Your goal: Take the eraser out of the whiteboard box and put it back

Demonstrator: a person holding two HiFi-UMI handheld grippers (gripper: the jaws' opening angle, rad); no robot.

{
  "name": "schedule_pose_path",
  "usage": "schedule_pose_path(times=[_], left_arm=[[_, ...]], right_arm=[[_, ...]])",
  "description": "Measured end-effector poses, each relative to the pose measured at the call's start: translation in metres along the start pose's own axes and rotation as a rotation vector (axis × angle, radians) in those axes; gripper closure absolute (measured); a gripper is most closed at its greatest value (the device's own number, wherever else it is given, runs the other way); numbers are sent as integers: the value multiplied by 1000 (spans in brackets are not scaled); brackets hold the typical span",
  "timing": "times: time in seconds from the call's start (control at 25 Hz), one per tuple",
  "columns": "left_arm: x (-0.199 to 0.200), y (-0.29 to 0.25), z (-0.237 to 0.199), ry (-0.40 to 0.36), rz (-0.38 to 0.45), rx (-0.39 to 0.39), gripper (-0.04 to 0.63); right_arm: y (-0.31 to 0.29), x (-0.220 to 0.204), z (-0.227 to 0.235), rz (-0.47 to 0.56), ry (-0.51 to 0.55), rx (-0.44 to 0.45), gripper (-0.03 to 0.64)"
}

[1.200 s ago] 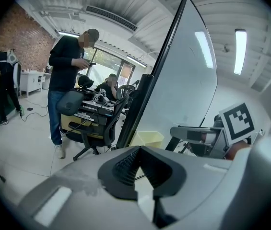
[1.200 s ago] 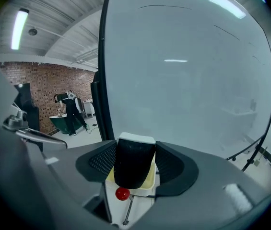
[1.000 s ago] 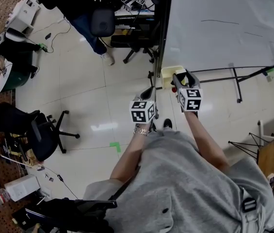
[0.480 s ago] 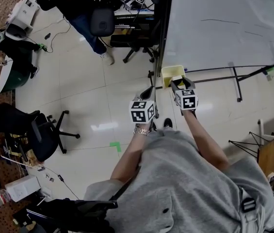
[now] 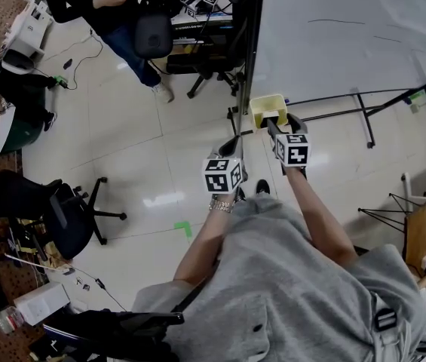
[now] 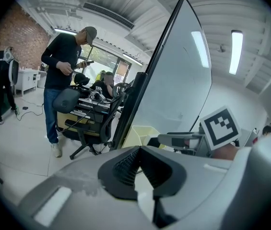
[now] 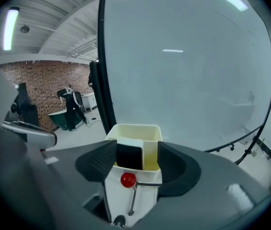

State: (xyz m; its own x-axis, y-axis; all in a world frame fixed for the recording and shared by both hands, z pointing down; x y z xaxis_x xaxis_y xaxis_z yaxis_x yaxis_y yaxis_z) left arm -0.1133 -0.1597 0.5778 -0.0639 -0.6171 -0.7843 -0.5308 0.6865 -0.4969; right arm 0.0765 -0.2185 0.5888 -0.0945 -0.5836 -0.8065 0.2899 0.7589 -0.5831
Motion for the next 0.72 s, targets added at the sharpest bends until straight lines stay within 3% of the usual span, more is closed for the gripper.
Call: schedule_pose_path(times=[0.2,0.52,0.72], left_arm=[[-14,0,12,-15,-14,-13,591],[-41,35,59,-42,-7,35,591],[-96,59,107,-47,-58,59,591]], right_arm=[[25,-5,-9,39,-28,12,357],[76,-55,-40,-1,-61,189,368],[127,-93,-48,-23,-90,293,387]])
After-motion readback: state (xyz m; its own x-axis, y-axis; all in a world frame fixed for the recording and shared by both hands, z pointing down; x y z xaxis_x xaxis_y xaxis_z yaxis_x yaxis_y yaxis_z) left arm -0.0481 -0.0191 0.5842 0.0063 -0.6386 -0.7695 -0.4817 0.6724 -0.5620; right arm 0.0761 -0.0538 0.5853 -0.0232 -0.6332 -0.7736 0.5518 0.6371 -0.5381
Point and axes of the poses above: the fingertips, and each gripper's own axes: y backward along the fingers, z to its right, x out of its top, the point moved 7 cm from there along y, backward along the fingers, and after that the axes turned 2 degrees about -z, right-handed, at the moved point
